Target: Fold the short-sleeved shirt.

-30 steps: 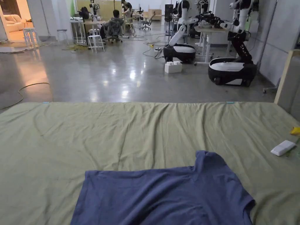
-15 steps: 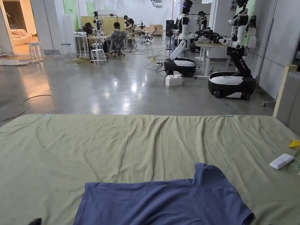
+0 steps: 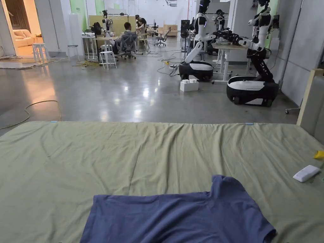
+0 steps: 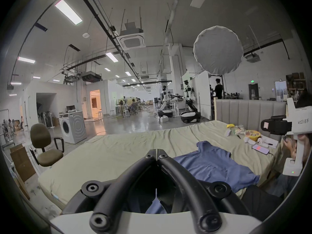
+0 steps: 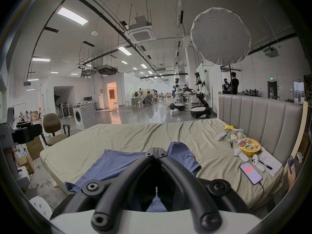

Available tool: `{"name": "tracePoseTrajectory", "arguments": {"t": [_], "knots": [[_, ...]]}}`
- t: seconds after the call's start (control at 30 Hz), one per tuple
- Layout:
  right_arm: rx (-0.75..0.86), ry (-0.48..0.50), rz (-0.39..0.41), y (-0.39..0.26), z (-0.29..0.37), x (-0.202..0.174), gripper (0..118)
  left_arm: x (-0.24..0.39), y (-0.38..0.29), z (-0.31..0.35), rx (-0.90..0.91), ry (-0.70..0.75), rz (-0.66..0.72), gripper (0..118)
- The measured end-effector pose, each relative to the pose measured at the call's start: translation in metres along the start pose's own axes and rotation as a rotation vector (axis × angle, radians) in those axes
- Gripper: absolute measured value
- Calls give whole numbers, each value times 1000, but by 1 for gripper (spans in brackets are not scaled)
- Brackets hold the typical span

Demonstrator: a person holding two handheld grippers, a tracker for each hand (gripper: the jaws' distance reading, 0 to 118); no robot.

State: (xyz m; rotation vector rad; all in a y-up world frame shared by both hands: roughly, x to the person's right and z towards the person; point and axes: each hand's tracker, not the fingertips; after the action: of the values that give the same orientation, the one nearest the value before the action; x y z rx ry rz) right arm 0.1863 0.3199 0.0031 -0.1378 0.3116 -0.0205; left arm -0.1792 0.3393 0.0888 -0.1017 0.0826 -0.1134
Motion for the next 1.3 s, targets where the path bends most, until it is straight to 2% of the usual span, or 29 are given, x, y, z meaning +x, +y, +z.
{"name": "tracePoseTrajectory", "arguments": {"t": [0.23,0.37,0.4,0.47,0.5,0.53,0.57,0.6,0.67,0.83,0.9,1.0,1.07,1.17,1.3], "knots": [[-27,2,-23,-6,-3,0,0,-20,-12,-3,-52,50,15,0],[-54,13,-30,-11,-5,1,0,-49,-44,-16,-175,42,107,1],[-73,18,-33,-14,-6,2,0,-57,-56,-20,-200,47,135,4],[-97,15,-41,-19,-8,2,0,-74,-87,-33,-268,24,200,27],[-108,19,-49,-21,-8,3,0,-81,-103,-39,-315,34,233,54],[-118,21,-61,-23,-8,4,0,-87,-117,-46,-368,33,266,73],[-130,19,-75,-25,-8,4,0,-95,-133,-54,-454,39,307,80],[-138,15,-85,-27,-8,5,0,-98,-148,-60,-505,71,322,82],[-154,9,-100,-30,-7,7,0,-101,-177,-63,-481,69,313,82],[-199,-4,-112,-31,-8,5,0,-101,-225,-81,-597,-33,359,82],[-205,-10,-105,-31,-7,4,0,-100,-233,-90,-606,-18,364,78],[-195,-26,-98,-28,-2,3,0,-98,-234,-97,-608,-31,352,46],[-196,-28,-101,-28,-2,5,0,-95,-236,-103,-621,-25,330,42],[-208,-48,-105,-29,-1,6,0,-92,-234,-109,-639,-34,341,11],[-239,-103,-91,-34,0,16,0,-86,-233,-120,-692,-41,279,11]]}}
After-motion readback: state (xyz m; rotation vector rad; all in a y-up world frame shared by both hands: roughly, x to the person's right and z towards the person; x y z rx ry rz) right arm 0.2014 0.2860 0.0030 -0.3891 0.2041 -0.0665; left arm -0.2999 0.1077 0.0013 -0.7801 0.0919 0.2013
